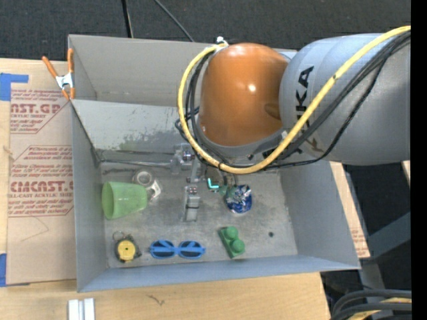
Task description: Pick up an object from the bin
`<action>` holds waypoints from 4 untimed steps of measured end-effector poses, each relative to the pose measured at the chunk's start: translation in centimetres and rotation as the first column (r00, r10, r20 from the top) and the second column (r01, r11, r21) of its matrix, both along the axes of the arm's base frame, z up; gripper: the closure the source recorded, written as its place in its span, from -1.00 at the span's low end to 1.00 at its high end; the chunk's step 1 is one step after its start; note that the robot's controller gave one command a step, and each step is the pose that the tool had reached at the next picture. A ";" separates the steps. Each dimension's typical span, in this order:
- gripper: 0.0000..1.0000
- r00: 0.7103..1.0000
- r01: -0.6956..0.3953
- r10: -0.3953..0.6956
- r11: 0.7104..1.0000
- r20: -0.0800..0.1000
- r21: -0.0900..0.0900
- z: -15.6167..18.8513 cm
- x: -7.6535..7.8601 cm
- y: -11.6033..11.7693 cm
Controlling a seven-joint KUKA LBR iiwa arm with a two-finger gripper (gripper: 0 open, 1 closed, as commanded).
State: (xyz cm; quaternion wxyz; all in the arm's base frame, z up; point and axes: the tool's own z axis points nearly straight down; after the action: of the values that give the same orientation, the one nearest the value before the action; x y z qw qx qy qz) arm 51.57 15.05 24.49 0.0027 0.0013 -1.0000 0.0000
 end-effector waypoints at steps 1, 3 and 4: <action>-1.00 0.950 -0.313 0.313 0.950 -0.001 0.001 -15.8 -2.5 -2.9; 1.00 0.955 -0.296 0.296 0.955 0.007 0.001 -17.5 -3.3 -1.9; 1.00 0.951 -0.309 0.309 0.951 0.015 -0.001 -4.9 -2.9 -2.9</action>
Offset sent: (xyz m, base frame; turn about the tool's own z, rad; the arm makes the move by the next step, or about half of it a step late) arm -0.0229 -0.0291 -0.1544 -0.3176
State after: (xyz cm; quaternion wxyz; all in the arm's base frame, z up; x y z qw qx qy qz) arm 48.69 12.16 19.58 -0.0046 0.1578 -0.9875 -0.0003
